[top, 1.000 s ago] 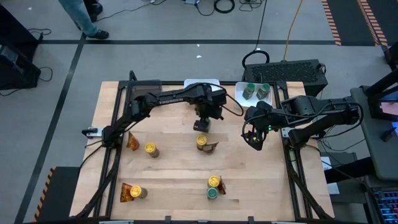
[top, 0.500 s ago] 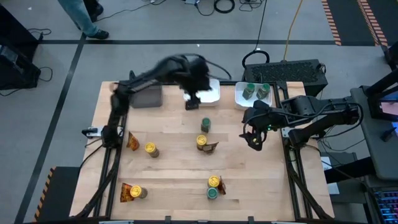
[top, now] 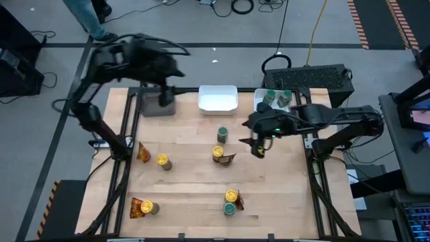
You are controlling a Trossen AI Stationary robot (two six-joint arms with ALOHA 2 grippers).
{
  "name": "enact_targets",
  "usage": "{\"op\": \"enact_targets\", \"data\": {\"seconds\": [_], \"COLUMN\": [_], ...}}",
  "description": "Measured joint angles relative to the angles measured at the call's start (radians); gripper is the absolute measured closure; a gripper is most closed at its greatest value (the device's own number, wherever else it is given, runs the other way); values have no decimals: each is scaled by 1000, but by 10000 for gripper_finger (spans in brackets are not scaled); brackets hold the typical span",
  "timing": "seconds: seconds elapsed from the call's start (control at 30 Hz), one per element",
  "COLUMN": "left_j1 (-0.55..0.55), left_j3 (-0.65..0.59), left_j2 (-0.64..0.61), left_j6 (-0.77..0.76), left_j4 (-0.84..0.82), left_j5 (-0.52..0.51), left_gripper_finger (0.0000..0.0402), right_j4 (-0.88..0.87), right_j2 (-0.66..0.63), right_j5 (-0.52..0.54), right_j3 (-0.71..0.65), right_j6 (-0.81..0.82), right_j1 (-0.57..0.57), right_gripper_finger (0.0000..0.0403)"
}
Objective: Sort spices by type
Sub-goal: Put the top green seasoning bottle into the right white bin
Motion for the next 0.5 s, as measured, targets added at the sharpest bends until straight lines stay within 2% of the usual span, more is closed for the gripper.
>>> {"op": "enact_targets", "data": {"seconds": [0.1, 0.2, 0.33, 0.5], "left_j1": [-26, -55, -89, -108], "left_j3": [-23, -107, -306, -640], "left_j2": [-82, -178, -326, -544], "left_j6": [-31, -64, -114, -177], "left_j4": [-5, 10, 99, 289], "left_j5": [1, -37, -85, -92], "left_gripper_finger": [107, 107, 107, 107], "right_j4": [20, 78, 147, 169], "right_j2": [53, 106, 167, 220], "right_j5": [-38, -101, -132, -133], "right_j3": [0, 0, 0, 0], "right_j6": [-36, -76, -130, -122], "right_j1": [-36, -72, -117, -179], "right_gripper_finger": [133, 133, 133, 133]}}
